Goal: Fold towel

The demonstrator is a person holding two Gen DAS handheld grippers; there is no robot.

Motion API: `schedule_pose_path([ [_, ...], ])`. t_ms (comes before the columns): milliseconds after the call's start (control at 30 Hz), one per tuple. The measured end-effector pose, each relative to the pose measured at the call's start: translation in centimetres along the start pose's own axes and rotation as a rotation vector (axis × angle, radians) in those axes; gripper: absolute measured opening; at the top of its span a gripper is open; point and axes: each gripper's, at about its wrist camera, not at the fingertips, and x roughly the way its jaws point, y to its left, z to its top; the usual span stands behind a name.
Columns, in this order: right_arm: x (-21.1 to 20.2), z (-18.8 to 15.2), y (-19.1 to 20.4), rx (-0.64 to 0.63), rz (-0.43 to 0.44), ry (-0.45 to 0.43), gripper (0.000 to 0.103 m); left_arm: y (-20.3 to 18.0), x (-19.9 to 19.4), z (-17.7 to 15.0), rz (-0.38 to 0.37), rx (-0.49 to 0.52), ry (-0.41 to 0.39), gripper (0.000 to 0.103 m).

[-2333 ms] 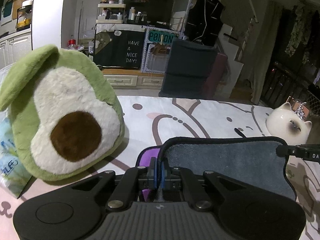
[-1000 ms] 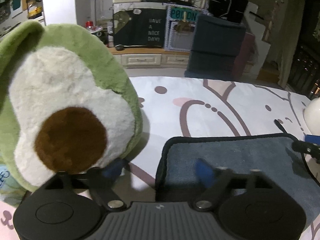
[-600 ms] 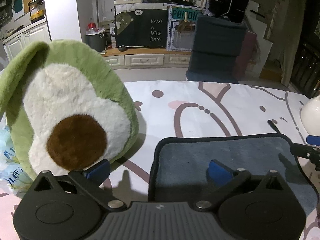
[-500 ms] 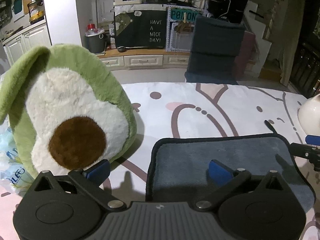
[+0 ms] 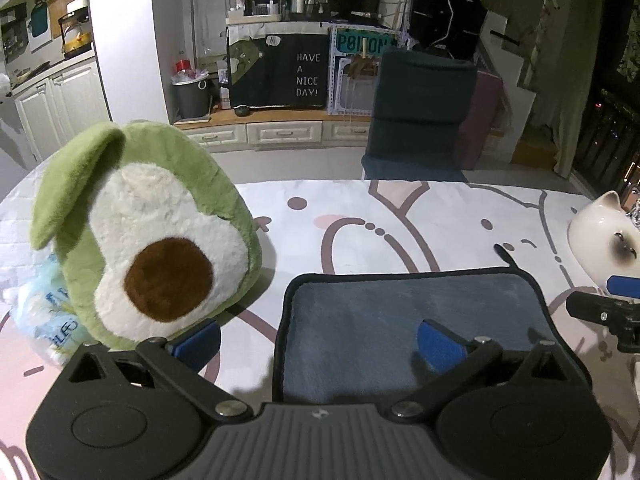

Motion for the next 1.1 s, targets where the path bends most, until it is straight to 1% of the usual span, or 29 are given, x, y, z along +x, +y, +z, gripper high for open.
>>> schedule_pose_path([
  [100, -1.3, -0.2, 0.3, 0.003, -0.003, -0.013, 0.103, -0.2, -1.2, -0.3, 0.000, -0.013, -0.005, 0.103],
  [467, -5.9, -1.6, 1.2, 0.002, -0.009, -0.065, 0.103, -1.4, -5.4, -1.5, 0.003, -0.004, -0.040, 0.103],
  [700, -8.7, -2.6, 1.8, -0.003, -0.001, -0.086, 0.103, -2.0, -8.1, -2.5, 0.004, 0.001, -0.061, 0.103],
  [1100, -13.2, -4.5, 2.7, -0.002, -0.015, -0.117, 0.103, -2.7, -13.4, -4.3, 0.011, 0.011, -0.113, 0.103],
])
